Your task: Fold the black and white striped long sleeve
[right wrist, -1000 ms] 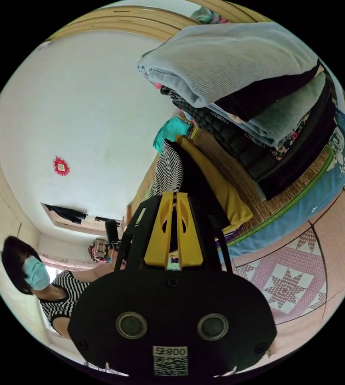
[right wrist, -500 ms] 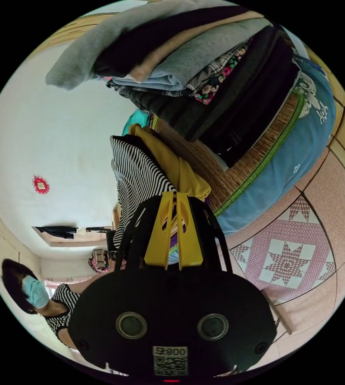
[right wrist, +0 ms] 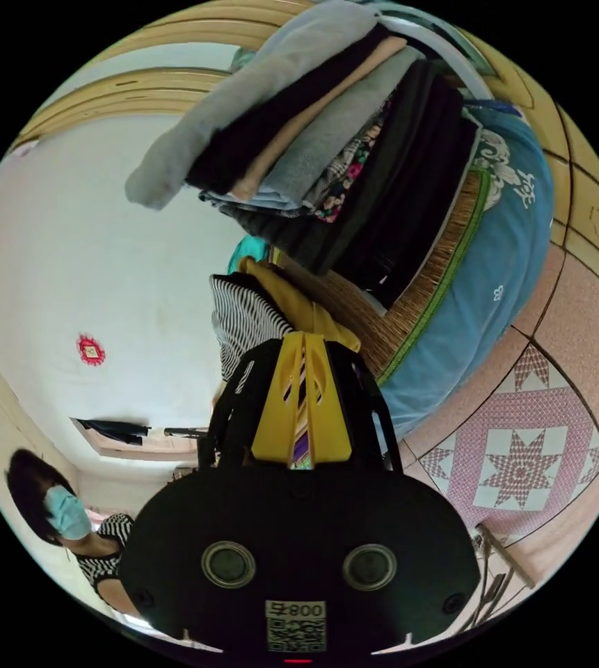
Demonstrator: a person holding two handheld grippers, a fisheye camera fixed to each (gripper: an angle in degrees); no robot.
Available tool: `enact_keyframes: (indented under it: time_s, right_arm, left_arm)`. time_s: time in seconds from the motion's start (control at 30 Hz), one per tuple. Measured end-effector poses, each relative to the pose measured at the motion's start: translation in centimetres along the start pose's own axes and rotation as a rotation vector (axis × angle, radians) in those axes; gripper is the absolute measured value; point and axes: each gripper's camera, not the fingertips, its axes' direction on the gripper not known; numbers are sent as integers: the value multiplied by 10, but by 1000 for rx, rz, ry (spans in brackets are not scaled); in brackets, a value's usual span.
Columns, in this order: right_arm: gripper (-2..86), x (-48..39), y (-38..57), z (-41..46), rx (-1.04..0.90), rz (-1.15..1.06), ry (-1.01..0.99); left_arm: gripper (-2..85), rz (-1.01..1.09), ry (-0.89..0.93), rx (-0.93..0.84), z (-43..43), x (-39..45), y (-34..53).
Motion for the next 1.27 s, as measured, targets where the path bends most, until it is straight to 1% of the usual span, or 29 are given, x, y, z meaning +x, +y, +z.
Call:
enact_keyframes:
  time_s: [0.13, 0.17, 0.2, 0.23, 0.27, 0.3, 0.37, 0.43, 0.47, 0.53, 0.6, 0.67, 0.73, 0.77, 0.83, 0.9, 0.93, 0.97, 1.0, 1.03, 1.07, 1.1, 1.17, 1.27]
  right_arm:
    - [1, -61, 53, 39, -75, -216, -8]
    - [1, -80, 75, 59, -116, -280, -11]
    - [1, -88, 86, 69, -131, -307, -10]
    - [1, -101, 109, 91, -155, -353, -1]
    - [1, -107, 127, 114, -190, -377, 17]
    - [1, -107, 135, 126, -211, -380, 33]
    - [0, -101, 157, 163, -262, -357, 106]
    - [0, -110, 174, 161, -192, -377, 95]
    - [0, -122, 189, 158, -149, -421, 108]
    - [0, -139, 212, 162, -107, -481, 174]
    - [0, -142, 232, 181, -112, -505, 226]
    - [0, -134, 249, 211, -173, -481, 283]
    - [0, -141, 263, 212, -126, -496, 286]
    - [0, -150, 274, 211, -90, -522, 309]
    - [0, -167, 293, 211, -34, -581, 351]
    - [0, -191, 316, 213, 19, -674, 370]
    - [0, -208, 333, 216, 68, -743, 383]
    - [0, -224, 350, 221, 129, -813, 401]
    - [1, -232, 358, 224, 160, -848, 415]
    - [1, -246, 373, 233, 225, -902, 446]
    - [1, -258, 383, 244, 283, -936, 467]
    - [2, -263, 387, 250, 304, -951, 470]
    - [4, -278, 392, 278, 358, -984, 422]
    - [13, -294, 382, 321, 327, -1053, 314]
  left_arm:
    - [2, 108, -97, 25, -1, 13, -20]
    - [2, 145, -168, 28, 0, 15, -25]
    - [2, 154, -277, 29, 2, 13, -28]
    - [2, 151, -321, 23, 4, 10, -29]
    - [2, 165, -370, -22, 10, 4, -31]
    - [2, 170, -374, -44, 12, -1, -29]
    - [2, 148, -342, -31, 9, -3, -23]
    - [2, 175, -337, -9, 5, 5, -14]
    - [2, 209, -343, 5, 4, 11, -7]
    - [1, 234, -369, -7, 7, 14, 1]
    - [1, 232, -441, -71, 18, 10, 6]
    - [1, 219, -455, -73, 19, 11, 15]
    - [1, 251, -440, -51, 15, 20, 27]
    - [1, 291, -463, -49, 11, 28, 38]
    - [2, 361, -561, -61, 4, 40, 55]
    - [1, 452, -748, -82, -7, 51, 84]
    - [1, 476, -802, -95, -9, 52, 92]
    - [1, 518, -929, -126, -11, 51, 108]
    - [1, 515, -1063, -159, -12, 45, 123]
    - [2, 505, -1119, -186, -12, 41, 130]
    - [2, 498, -1200, -253, -11, 31, 144]
    - [2, 489, -1247, -310, -10, 21, 158]
    - [2, 443, -1285, -379, -9, 9, 175]
    - [2, 485, -1296, -299, -15, 18, 200]
